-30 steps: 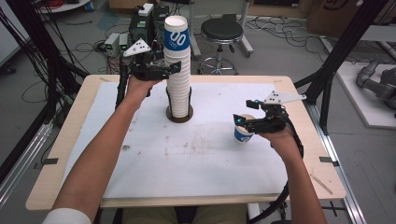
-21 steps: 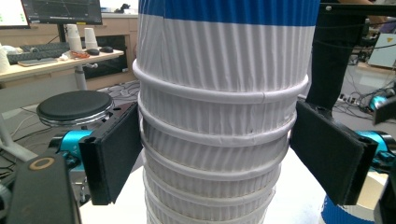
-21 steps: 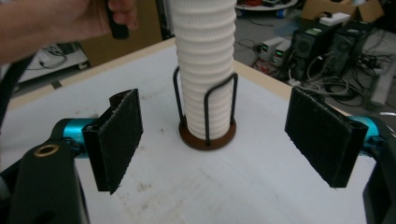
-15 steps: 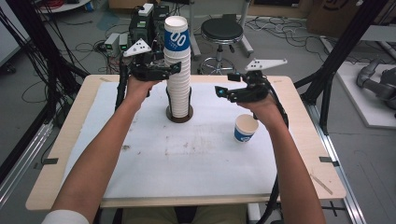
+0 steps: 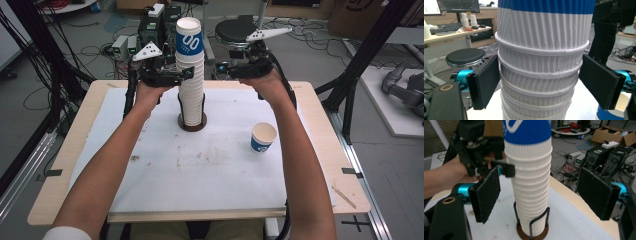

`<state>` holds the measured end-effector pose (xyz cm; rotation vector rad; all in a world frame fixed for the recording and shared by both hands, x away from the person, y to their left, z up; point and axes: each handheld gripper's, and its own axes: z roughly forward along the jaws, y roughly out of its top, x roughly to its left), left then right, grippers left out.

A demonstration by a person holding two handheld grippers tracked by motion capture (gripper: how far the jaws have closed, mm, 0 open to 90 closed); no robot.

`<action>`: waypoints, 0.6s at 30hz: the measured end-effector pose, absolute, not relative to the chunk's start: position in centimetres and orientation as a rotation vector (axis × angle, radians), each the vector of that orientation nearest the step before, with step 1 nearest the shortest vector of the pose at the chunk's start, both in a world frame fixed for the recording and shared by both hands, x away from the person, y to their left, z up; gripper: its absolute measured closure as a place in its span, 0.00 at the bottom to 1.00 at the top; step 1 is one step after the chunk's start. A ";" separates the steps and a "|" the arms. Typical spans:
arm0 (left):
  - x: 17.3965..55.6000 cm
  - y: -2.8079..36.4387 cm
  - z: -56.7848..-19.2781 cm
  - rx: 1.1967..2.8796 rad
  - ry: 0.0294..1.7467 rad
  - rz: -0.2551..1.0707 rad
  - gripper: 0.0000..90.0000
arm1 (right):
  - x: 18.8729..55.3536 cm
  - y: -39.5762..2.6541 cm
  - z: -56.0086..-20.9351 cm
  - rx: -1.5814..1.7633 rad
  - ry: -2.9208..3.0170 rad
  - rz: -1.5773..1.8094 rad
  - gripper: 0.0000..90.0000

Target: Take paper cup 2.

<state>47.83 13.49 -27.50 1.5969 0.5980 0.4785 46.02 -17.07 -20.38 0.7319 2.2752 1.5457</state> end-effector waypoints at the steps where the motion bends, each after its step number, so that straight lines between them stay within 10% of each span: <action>1: 47.8 13.5 -27.5 1.598 0.599 0.479 0.19 | 46.2 -16.8 -20.0 0.730 2.277 1.544 0.22; 18: 47.5 13.3 -27.4 1.610 0.593 0.489 0.19 | 48.7 -9.9 -15.9 0.684 2.305 1.531 0.22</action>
